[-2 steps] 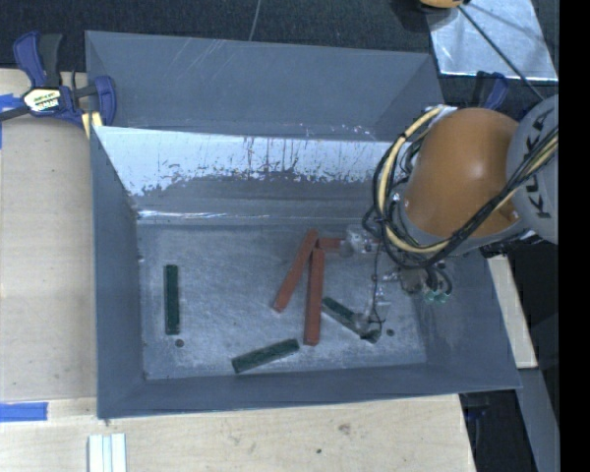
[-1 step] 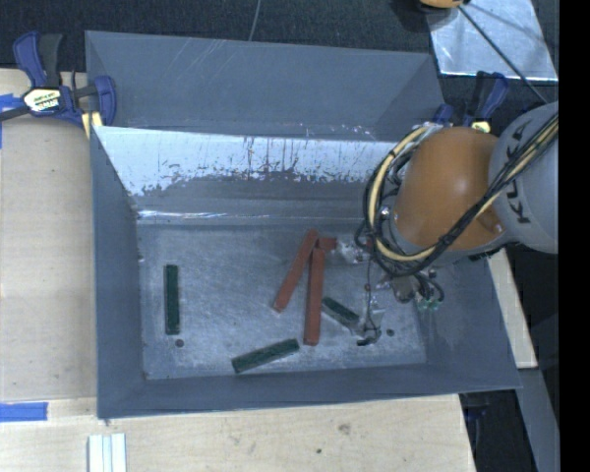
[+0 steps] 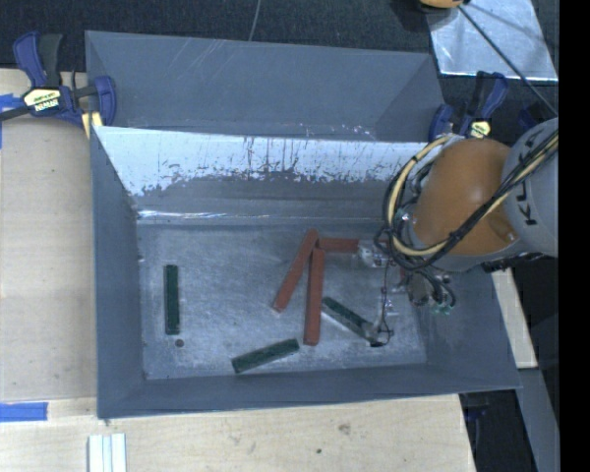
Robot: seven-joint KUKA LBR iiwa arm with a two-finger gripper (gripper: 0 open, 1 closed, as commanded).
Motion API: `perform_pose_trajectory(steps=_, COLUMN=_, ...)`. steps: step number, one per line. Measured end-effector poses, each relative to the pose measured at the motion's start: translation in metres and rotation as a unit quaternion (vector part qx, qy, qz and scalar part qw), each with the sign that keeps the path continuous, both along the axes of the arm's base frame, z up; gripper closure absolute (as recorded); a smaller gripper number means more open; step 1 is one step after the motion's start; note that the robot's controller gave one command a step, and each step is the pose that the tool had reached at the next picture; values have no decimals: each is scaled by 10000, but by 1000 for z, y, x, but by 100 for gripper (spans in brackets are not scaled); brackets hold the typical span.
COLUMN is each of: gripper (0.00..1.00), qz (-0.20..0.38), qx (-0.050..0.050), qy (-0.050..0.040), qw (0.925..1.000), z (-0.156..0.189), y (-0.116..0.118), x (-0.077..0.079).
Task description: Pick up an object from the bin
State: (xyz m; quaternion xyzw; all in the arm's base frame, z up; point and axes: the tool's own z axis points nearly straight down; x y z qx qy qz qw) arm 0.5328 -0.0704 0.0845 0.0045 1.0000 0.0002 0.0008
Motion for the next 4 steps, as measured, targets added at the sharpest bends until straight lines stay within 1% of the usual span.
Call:
perform_pose_trajectory(steps=1, gripper=100, qz=-490, qx=-2, qy=-2, qw=9988, z=-10, y=15, x=-45)
perform_pose_trajectory(steps=2, gripper=100, qz=-488, qx=-2, qy=-1, qw=9988, z=-10, y=15, x=-45)
perform_pose_trajectory(steps=3, gripper=100, qz=-411, qx=-3, qy=4, qw=9992, z=38, y=-19, x=11)
perform_pose_trajectory(steps=4, gripper=100, qz=-450, qx=-2, qy=-23, qw=9990, z=176, y=27, x=-31)
